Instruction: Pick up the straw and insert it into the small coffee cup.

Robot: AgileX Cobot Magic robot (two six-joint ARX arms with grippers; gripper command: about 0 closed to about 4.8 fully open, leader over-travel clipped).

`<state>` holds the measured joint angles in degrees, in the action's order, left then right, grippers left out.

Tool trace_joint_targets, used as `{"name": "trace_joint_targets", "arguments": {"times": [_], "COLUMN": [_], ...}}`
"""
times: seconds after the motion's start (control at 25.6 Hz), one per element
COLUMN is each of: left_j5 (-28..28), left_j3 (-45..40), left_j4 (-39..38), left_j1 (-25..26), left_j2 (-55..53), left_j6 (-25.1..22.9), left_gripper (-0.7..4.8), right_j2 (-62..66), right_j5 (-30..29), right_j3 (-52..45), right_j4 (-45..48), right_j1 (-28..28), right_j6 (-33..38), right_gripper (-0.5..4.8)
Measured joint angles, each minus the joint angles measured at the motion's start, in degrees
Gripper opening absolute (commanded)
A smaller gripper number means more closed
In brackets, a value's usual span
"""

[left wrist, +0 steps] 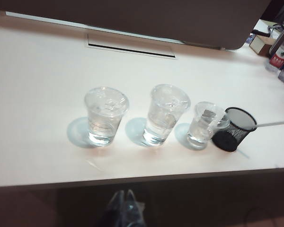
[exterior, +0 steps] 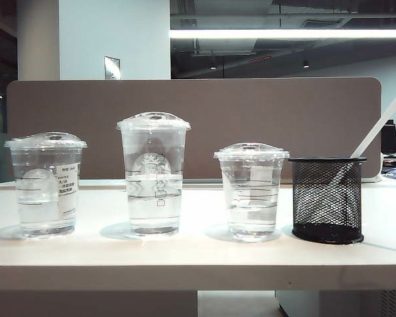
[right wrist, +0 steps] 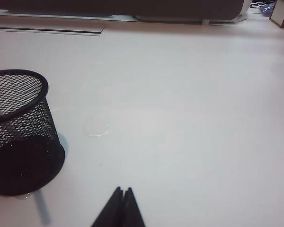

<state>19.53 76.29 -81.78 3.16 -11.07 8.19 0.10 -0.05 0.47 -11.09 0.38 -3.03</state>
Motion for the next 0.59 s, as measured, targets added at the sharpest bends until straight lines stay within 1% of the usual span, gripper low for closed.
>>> {"name": "trace_joint_targets", "arguments": {"times": [0.04,0.08,0.12,0.16,0.23,0.27,0.51,0.59], "left_j5": [0.4,2.4,4.0,5.6,8.3,8.7,8.9,8.8], "left_j3": [0.0,0.0,0.0,0.0,0.0,0.0,0.0,0.0], "left_j4": [0.0,0.0,0.0,-0.1,-0.1,-0.1,-0.1,-0.1], "left_j1": [0.0,0.0,0.0,-0.1,-0.2,-0.4,-0.6,-1.6], "left_j2": [0.0,0.0,0.0,0.0,0.0,0.0,0.0,0.0], "left_j6": [-2.6,-6.7,-8.8,-9.7,-10.6,-11.0,-13.4,-13.5], "left_gripper": [-0.04,-0.05,-0.04,-0.04,-0.05,-0.04,-0.04,-0.04], "right_j2": [0.0,0.0,0.0,0.0,0.0,0.0,0.0,0.0], "right_j5": [0.0,0.0,0.0,0.0,0.0,0.0,0.0,0.0], "right_j3": [0.0,0.0,0.0,0.0,0.0,0.0,0.0,0.0], "right_j4": [0.0,0.0,0.0,0.0,0.0,0.0,0.0,0.0], "right_j1": [0.0,0.0,0.0,0.0,0.0,0.0,0.0,0.0], "right_j6": [0.0,0.0,0.0,0.0,0.0,0.0,0.0,0.0], "right_gripper": [-0.08,-0.08,-0.08,-0.08,-0.08,-0.08,-0.08,-0.08]}}
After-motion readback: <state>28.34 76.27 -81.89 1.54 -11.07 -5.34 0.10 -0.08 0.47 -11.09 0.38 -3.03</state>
